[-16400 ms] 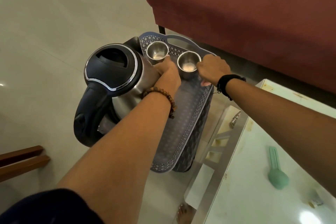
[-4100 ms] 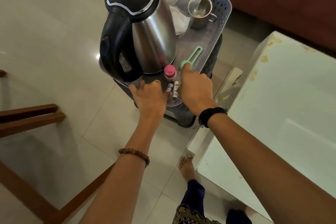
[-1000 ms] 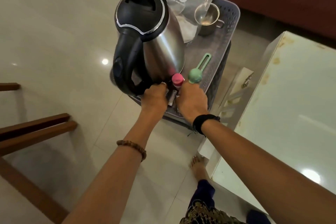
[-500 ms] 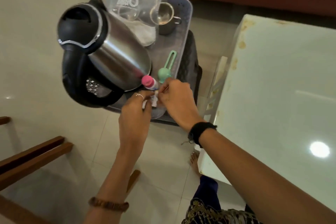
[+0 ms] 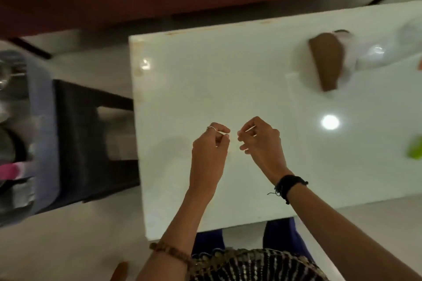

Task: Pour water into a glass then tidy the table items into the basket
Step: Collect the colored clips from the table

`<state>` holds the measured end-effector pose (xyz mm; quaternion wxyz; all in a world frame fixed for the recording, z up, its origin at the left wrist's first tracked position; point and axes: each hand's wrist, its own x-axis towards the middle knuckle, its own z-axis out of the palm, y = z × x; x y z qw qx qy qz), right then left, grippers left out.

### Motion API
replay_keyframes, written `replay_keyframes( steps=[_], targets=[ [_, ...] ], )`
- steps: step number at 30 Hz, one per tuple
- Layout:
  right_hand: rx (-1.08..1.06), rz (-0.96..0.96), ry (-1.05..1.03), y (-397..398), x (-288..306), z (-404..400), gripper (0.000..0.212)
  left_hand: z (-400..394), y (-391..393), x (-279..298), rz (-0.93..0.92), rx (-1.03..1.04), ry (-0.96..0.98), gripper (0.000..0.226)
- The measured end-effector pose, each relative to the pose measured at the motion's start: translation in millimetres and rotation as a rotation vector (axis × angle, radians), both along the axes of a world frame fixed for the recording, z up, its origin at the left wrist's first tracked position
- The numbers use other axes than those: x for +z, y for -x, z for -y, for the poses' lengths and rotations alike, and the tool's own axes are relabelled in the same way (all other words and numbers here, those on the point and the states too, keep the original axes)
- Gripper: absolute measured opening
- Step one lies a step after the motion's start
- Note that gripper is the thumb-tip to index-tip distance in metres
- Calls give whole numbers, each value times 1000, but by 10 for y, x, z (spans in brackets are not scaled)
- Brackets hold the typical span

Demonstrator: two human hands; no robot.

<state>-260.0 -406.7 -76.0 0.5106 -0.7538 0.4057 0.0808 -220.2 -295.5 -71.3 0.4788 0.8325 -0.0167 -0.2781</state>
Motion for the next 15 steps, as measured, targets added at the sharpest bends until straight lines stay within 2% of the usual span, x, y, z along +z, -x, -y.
replay_keyframes(
  steps=[6,15],
  targets=[
    [-233,-38,32,819,-28,1424,2,1435,554,-86,-36,-288,-25,12],
    [-470,-125,75,1764,-135,2993,4,3056,1203,-334,-57,-549,-136,8]
  ],
)
